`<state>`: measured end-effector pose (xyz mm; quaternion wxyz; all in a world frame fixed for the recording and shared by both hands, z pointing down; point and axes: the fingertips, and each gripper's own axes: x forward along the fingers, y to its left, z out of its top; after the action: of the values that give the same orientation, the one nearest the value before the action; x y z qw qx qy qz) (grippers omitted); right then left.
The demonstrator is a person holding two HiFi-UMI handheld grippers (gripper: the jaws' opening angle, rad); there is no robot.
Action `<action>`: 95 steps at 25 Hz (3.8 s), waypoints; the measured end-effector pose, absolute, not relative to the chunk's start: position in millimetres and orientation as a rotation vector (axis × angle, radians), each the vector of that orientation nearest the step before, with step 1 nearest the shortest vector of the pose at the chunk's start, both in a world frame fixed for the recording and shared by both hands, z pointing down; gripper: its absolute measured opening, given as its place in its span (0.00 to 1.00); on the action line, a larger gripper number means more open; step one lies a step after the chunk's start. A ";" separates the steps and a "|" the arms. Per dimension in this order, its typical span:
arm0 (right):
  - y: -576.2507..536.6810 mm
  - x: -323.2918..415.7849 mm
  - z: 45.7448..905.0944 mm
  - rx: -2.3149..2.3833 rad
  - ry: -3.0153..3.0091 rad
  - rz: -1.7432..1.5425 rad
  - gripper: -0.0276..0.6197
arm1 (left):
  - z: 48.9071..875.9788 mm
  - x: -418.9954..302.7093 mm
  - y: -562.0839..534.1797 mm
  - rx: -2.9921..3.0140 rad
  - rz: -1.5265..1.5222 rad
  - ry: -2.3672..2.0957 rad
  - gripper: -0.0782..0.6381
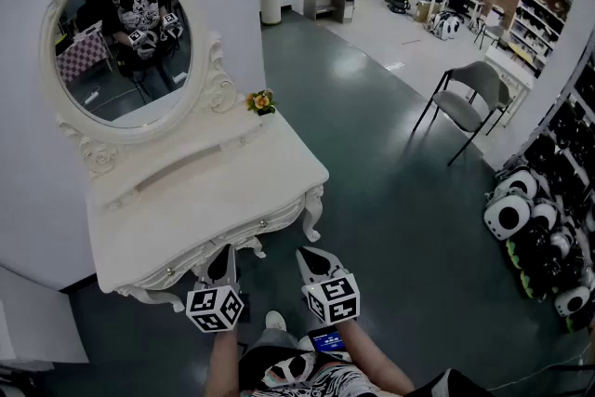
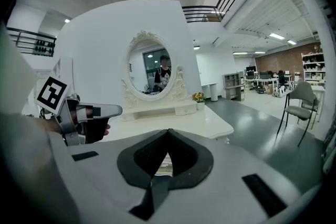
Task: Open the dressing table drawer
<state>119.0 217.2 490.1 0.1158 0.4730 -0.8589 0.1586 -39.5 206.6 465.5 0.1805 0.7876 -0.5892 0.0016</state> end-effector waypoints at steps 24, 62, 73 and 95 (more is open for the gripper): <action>64.7 74.4 528.7 1.392 -2.453 0.476 0.21 | 507.3 -81.6 63.4 2.212 -0.001 -1.589 0.25; -204.6 -18.8 614.6 1.234 -2.285 0.536 0.24 | 624.4 -137.8 -176.4 2.113 0.332 -1.453 0.30; -231.8 -42.5 636.4 1.153 -2.291 0.545 0.28 | 636.5 -134.5 -190.4 2.082 0.338 -1.472 0.30; -230.8 -38.1 648.4 1.128 -2.276 0.513 0.20 | 644.3 -127.4 -186.9 2.085 0.365 -1.477 0.29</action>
<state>-38.1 -230.8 648.4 0.2714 0.4190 -0.8453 0.1905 -127.4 -186.9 644.3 0.2766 0.7763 -0.5498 0.1359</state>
